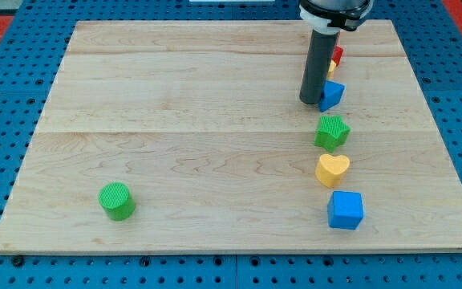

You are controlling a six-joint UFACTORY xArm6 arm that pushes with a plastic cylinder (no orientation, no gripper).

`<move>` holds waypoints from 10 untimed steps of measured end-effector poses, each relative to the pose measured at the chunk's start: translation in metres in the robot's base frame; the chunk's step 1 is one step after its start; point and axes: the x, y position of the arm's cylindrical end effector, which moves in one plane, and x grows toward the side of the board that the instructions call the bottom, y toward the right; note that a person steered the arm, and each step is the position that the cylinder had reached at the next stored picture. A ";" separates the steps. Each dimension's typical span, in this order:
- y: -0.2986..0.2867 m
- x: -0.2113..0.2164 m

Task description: Slide the green circle towards the top center

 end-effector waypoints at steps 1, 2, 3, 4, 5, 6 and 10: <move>-0.072 0.037; -0.094 0.167; -0.106 0.236; -0.177 0.229; -0.239 0.191; -0.263 0.167; -0.292 0.072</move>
